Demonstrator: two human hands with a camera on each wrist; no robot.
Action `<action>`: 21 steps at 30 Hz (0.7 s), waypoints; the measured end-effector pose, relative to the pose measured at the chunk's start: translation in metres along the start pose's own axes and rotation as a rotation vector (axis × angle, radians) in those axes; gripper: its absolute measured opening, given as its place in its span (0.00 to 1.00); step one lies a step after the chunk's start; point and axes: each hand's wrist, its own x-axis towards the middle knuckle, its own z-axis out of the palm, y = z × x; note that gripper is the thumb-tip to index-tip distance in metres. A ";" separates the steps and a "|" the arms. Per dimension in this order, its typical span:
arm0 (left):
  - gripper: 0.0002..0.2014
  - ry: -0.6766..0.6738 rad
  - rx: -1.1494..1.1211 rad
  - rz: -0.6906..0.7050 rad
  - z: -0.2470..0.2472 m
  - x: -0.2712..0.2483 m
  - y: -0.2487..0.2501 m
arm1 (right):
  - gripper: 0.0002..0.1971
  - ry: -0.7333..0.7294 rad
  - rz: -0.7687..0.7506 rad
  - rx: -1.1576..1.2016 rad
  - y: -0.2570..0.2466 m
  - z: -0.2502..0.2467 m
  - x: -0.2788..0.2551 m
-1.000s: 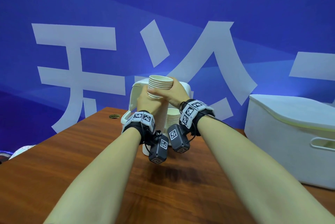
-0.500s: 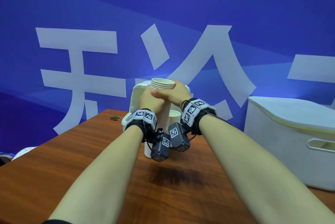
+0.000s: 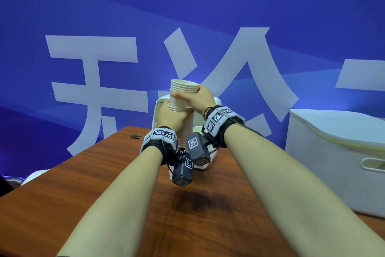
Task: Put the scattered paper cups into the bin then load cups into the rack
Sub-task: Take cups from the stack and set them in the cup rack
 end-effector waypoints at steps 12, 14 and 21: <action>0.15 0.017 -0.067 -0.055 -0.002 -0.005 0.002 | 0.15 0.078 -0.039 0.131 -0.033 -0.027 0.012; 0.15 0.025 -0.062 -0.038 -0.003 -0.006 0.004 | 0.12 0.106 -0.038 0.137 -0.037 -0.033 0.015; 0.15 -0.014 -0.054 0.002 -0.005 -0.008 0.005 | 0.12 0.221 -0.057 0.188 -0.040 -0.059 0.020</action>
